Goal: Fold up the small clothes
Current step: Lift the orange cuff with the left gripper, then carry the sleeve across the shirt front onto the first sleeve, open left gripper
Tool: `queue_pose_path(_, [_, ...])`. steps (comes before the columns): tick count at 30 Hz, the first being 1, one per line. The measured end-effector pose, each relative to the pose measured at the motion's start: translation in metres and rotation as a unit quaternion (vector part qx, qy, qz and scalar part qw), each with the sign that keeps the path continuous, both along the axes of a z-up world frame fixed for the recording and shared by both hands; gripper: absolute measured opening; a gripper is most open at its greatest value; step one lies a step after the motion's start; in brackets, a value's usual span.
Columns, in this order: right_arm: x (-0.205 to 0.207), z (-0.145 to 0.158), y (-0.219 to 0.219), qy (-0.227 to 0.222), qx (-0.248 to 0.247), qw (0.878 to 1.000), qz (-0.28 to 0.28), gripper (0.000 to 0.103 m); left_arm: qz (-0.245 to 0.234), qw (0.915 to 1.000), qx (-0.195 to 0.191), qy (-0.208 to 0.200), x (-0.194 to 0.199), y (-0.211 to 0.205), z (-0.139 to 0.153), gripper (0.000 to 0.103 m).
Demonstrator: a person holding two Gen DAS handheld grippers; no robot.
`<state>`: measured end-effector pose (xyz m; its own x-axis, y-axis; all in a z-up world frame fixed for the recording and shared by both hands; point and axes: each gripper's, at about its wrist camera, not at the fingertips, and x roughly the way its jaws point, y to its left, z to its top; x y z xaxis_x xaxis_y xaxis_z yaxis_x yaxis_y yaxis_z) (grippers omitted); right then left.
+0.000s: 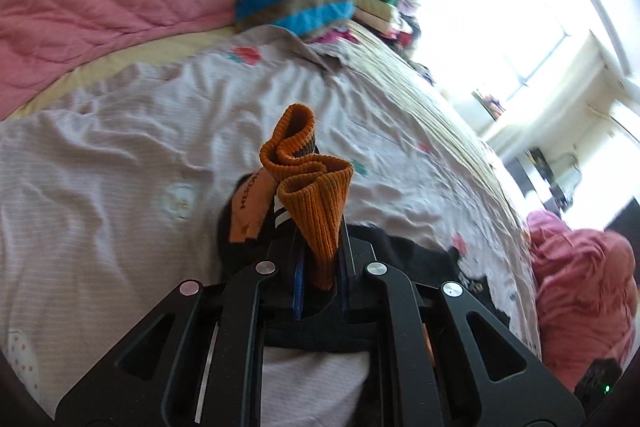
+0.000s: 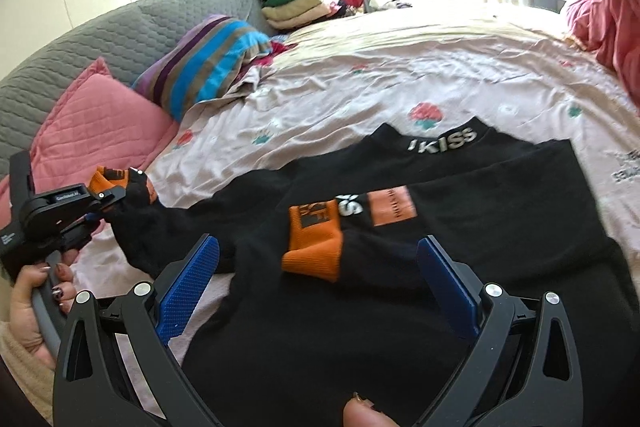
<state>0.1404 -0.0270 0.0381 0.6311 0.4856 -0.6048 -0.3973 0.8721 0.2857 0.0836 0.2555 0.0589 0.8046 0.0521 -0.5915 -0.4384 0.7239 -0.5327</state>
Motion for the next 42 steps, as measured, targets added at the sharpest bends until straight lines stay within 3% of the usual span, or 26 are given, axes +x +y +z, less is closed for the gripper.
queue_pose_path(15, [-0.010,-0.006,-0.054,0.016,-0.001,0.997,-0.070,0.099,-0.141,0.9891,0.002,-0.043,0.022,-0.079,0.013,0.006])
queue_pose_path(23, [-0.010,-0.004,-0.082,0.011,-0.003,0.994,-0.108,0.099,-0.195,0.9804,0.012,-0.024,0.036,-0.119,0.002,0.006])
queue_pose_path(32, [-0.004,-0.009,-0.112,0.023,0.004,0.987,-0.157,0.099,-0.254,0.9659,0.037,0.031,0.056,-0.167,-0.027,0.005])
queue_pose_path(35, [-0.001,-0.013,-0.116,0.032,0.012,0.986,-0.162,0.099,-0.267,0.9622,0.029,0.042,0.060,-0.170,-0.035,0.011])
queue_pose_path(42, [0.004,-0.024,-0.105,0.057,0.018,0.988,-0.141,0.099,-0.270,0.9622,0.002,0.034,0.058,-0.162,-0.034,0.040])
